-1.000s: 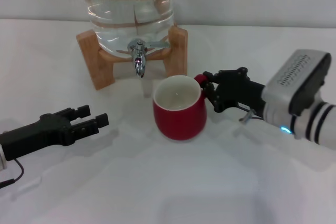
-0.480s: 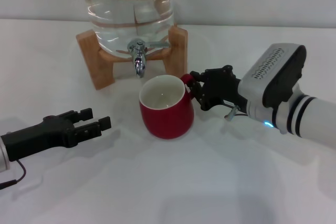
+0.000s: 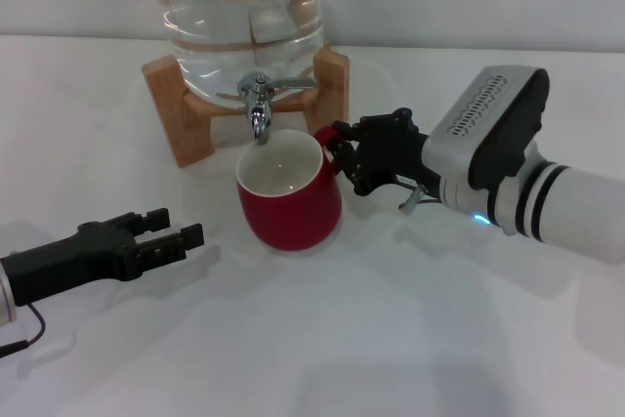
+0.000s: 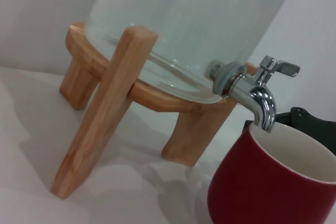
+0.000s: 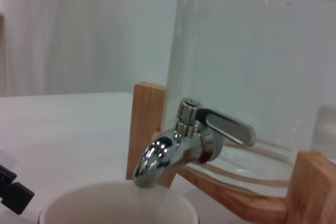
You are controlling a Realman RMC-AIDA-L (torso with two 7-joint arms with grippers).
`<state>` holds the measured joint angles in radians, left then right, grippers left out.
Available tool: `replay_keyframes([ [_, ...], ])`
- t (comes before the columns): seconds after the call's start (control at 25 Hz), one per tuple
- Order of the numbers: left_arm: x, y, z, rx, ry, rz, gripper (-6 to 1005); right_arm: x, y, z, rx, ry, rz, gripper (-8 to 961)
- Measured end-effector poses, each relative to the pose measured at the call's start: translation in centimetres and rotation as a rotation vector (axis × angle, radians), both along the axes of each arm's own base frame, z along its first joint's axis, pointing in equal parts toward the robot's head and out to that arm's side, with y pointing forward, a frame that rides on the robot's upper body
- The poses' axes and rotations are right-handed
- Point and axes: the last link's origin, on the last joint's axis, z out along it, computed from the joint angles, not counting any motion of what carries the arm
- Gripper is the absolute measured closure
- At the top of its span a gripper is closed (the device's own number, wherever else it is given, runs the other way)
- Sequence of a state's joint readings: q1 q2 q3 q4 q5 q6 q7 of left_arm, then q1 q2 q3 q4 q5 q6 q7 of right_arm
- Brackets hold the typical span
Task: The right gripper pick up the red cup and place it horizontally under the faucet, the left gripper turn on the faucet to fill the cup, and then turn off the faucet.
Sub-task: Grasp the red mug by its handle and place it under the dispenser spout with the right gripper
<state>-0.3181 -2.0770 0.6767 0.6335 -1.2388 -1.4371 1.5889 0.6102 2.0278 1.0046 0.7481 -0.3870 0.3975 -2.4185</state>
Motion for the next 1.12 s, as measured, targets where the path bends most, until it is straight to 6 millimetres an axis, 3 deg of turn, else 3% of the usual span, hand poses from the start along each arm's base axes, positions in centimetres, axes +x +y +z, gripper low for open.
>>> replay_keyframes([
  [0.64,0.3,0.3,-0.1,-0.007,-0.004,-0.005,230,0.4,0.8,-0.8,0.001,-0.062,-0.07,830],
  [1.12,0.2,0.2,0.0,-0.004,-0.005,-0.001,231,-1.0,1.0,-1.7,-0.029,-0.048,-0.078,838],
])
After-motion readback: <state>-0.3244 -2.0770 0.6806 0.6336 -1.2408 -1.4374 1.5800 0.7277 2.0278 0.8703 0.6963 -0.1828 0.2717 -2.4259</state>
